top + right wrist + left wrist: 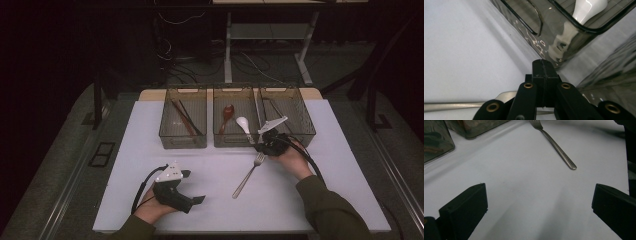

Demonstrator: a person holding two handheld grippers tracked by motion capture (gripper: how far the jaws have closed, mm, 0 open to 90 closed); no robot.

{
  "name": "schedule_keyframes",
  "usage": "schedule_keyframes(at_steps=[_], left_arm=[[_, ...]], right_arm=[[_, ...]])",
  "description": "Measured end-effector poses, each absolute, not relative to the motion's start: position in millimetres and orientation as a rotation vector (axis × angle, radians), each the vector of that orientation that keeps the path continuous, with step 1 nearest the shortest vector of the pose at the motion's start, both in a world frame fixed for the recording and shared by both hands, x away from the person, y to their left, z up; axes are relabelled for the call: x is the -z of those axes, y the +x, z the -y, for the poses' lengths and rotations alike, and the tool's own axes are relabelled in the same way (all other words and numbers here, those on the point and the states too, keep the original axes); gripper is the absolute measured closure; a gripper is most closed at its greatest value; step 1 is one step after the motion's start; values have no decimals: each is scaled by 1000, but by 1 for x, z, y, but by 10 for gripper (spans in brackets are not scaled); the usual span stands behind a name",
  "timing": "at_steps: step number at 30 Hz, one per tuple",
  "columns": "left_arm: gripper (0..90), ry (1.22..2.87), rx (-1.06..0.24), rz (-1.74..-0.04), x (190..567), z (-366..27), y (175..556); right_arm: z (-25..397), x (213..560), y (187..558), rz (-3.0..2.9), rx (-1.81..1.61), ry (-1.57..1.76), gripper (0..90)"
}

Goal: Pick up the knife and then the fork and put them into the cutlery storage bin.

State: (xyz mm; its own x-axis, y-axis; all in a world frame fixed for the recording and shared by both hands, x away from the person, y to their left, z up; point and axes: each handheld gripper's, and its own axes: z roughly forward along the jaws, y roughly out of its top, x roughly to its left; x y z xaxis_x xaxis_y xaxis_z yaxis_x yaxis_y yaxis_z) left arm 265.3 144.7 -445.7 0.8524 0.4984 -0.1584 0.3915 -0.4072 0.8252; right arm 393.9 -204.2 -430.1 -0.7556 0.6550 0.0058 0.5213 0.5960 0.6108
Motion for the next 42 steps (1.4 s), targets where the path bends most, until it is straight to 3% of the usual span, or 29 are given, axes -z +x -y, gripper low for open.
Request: schedule_keyframes(at_steps=[42], left_arm=[[0, 2053, -129, -640, 446, -143, 265]], right_arm=[[242, 424, 348, -2782, -691, 880, 894]])
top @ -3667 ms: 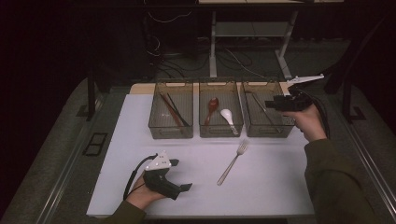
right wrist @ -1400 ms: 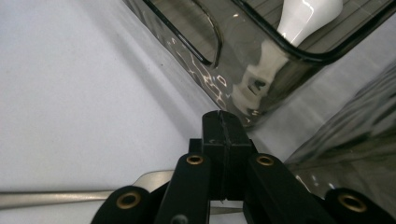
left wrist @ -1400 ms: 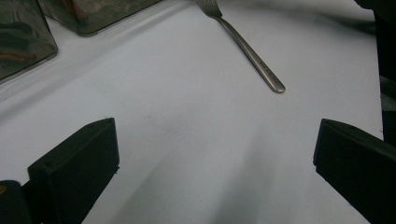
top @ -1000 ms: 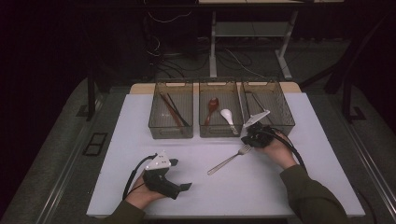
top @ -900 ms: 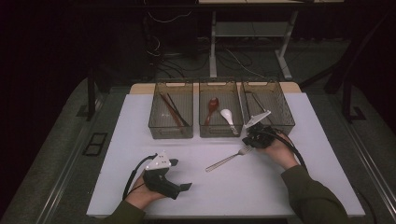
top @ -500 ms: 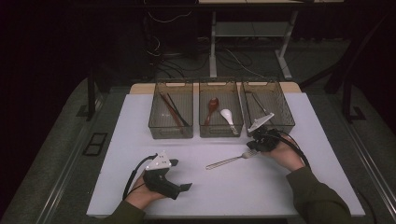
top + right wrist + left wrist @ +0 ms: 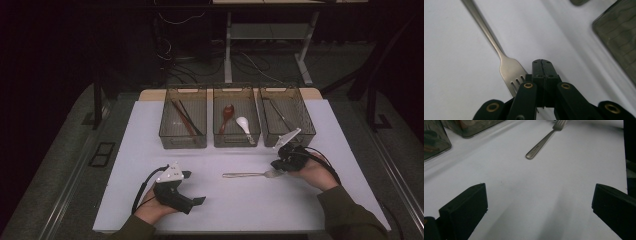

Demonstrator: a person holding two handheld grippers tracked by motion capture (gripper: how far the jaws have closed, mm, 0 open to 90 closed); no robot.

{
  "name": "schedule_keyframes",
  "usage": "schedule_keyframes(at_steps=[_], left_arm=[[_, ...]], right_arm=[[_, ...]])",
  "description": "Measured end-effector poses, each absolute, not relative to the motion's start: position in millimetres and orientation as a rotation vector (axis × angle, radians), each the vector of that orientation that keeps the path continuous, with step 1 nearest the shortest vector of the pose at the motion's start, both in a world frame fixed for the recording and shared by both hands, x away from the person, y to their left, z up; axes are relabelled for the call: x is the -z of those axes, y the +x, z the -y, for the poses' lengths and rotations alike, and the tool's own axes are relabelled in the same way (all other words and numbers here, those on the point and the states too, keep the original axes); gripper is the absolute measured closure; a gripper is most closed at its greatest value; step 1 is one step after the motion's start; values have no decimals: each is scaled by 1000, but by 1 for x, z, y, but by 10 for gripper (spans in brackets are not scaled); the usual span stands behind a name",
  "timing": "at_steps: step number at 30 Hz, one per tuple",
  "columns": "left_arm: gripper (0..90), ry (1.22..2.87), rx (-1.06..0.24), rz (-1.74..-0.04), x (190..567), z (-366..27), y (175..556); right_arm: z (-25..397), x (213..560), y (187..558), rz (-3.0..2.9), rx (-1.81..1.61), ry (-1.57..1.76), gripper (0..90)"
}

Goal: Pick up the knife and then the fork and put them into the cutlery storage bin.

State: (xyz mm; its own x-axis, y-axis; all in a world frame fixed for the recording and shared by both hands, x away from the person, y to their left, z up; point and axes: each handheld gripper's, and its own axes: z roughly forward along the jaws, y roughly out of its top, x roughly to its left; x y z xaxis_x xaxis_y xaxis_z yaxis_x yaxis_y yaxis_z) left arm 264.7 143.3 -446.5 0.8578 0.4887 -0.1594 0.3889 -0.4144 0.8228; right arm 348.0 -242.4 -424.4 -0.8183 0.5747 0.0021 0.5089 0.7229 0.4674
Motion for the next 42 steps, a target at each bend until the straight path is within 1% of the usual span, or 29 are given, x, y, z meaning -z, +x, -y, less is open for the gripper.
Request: schedule_keyframes(at_steps=[11, 17, 21, 25, 29, 42], left_arm=[[0, 2055, -128, -637, 446, -143, 265], [0, 2056, -129, -636, 446, -143, 265], [0, 2056, -130, -637, 446, -143, 265], [0, 2055, -132, -639, 446, -143, 265], [0, 2056, -133, -638, 446, -143, 265], [0, 2054, -131, -643, 446, -144, 265]], right_arm=[[246, 422, 319, -2849, -676, 785, 894], [247, 419, 318, -2842, -698, 772, 891], [244, 413, 319, -2854, -755, 749, 821], [234, 410, 320, -2897, -750, 694, 772], [218, 411, 324, -2948, -705, 615, 757], [173, 418, 334, -3080, -414, 427, 756]])
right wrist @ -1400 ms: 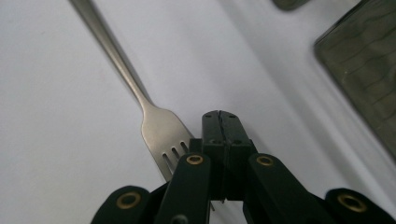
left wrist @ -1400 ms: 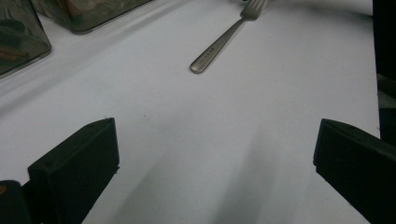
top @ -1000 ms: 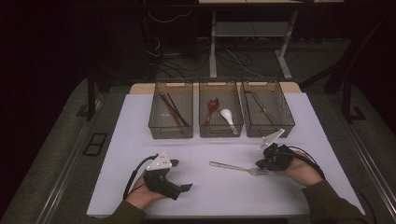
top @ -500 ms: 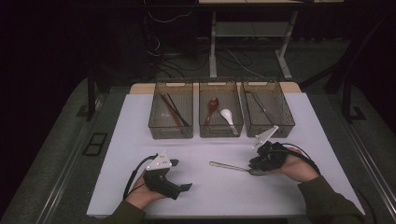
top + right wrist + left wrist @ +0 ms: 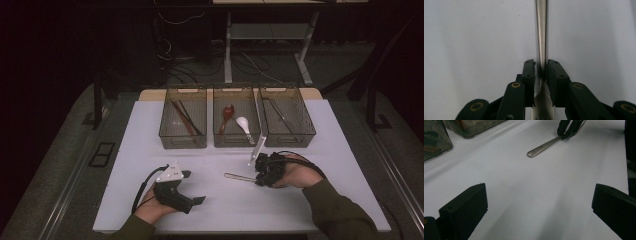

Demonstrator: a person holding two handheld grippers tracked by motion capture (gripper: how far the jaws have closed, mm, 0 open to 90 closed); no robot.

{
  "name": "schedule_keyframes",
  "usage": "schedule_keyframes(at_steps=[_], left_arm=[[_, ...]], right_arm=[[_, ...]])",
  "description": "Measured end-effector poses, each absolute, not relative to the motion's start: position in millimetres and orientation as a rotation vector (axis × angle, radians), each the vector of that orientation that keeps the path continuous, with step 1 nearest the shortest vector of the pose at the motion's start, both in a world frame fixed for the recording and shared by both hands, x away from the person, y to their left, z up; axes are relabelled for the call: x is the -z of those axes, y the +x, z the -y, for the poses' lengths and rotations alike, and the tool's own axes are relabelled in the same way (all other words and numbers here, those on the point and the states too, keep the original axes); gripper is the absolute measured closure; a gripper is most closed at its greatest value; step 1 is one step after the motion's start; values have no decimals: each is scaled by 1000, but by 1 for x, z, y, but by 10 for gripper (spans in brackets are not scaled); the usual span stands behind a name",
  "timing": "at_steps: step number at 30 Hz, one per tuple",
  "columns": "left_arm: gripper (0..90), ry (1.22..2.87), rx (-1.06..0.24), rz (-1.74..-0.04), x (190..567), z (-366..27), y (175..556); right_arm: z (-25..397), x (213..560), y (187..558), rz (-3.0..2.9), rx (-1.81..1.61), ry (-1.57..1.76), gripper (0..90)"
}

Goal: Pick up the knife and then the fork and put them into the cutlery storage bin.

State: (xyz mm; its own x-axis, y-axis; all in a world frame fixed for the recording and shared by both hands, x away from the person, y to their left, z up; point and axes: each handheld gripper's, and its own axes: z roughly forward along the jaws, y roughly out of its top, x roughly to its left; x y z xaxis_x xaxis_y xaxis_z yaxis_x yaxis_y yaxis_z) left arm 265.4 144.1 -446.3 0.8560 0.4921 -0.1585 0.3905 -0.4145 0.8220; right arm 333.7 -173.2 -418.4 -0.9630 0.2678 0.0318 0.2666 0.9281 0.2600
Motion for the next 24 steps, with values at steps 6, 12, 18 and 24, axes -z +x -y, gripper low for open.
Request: schedule_keyframes(at_steps=[6, 12, 18, 24], left_arm=[[0, 2055, -131, -642, 447, -144, 266], [0, 2060, -133, -640, 447, -143, 265], [0, 2061, -133, -639, 447, -144, 265], [0, 2062, -132, -638, 447, -144, 265]], right_arm=[[164, 419, 336, -3098, -318, 386, 786], [162, 419, 336, -3088, -298, 376, 833], [164, 419, 337, -3091, -313, 357, 837], [170, 417, 339, -3075, -376, 397, 837]])
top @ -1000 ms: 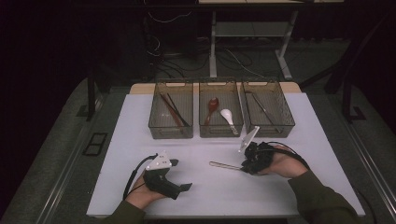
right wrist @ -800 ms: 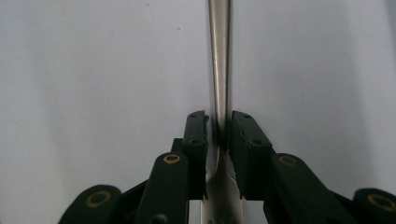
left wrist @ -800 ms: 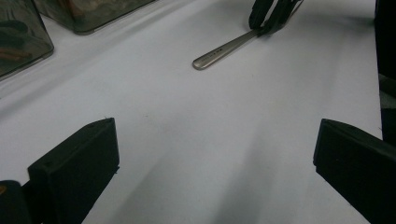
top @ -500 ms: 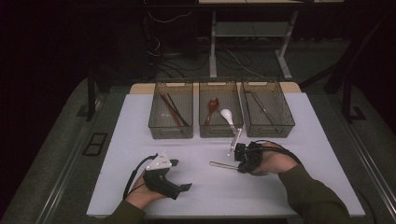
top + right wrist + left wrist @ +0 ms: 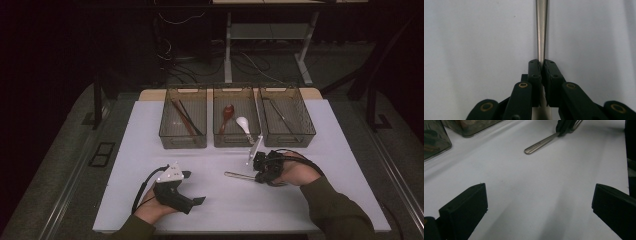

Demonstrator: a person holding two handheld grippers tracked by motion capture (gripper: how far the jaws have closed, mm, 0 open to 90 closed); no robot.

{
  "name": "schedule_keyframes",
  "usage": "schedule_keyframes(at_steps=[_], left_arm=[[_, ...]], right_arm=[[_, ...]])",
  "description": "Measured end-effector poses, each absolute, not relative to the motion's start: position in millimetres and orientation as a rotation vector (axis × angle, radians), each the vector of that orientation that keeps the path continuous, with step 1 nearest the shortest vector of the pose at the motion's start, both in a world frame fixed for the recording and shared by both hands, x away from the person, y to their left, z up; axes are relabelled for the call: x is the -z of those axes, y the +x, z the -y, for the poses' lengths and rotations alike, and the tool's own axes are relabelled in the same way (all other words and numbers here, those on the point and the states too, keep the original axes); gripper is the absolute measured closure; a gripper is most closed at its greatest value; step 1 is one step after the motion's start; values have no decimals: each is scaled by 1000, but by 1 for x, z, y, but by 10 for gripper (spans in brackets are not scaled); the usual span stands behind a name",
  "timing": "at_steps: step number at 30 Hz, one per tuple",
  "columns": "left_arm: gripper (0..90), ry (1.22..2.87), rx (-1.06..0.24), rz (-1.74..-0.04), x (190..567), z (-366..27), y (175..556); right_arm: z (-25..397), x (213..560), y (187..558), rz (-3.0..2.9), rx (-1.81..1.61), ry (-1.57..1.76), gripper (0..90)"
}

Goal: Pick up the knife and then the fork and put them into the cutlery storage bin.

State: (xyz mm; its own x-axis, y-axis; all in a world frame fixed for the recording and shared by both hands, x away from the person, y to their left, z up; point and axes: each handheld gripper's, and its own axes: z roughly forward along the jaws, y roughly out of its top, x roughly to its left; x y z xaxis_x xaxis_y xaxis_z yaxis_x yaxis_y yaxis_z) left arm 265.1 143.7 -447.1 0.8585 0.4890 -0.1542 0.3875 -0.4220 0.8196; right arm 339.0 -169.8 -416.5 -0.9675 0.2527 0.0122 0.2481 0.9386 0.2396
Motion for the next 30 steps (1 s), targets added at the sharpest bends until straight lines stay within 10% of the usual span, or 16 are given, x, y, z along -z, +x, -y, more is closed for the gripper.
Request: schedule_keyframes(at_steps=[30], left_arm=[[0, 2050, -135, -643, 446, -146, 265]], right_arm=[[206, 391, 345, -2928, -699, 547, 838]])
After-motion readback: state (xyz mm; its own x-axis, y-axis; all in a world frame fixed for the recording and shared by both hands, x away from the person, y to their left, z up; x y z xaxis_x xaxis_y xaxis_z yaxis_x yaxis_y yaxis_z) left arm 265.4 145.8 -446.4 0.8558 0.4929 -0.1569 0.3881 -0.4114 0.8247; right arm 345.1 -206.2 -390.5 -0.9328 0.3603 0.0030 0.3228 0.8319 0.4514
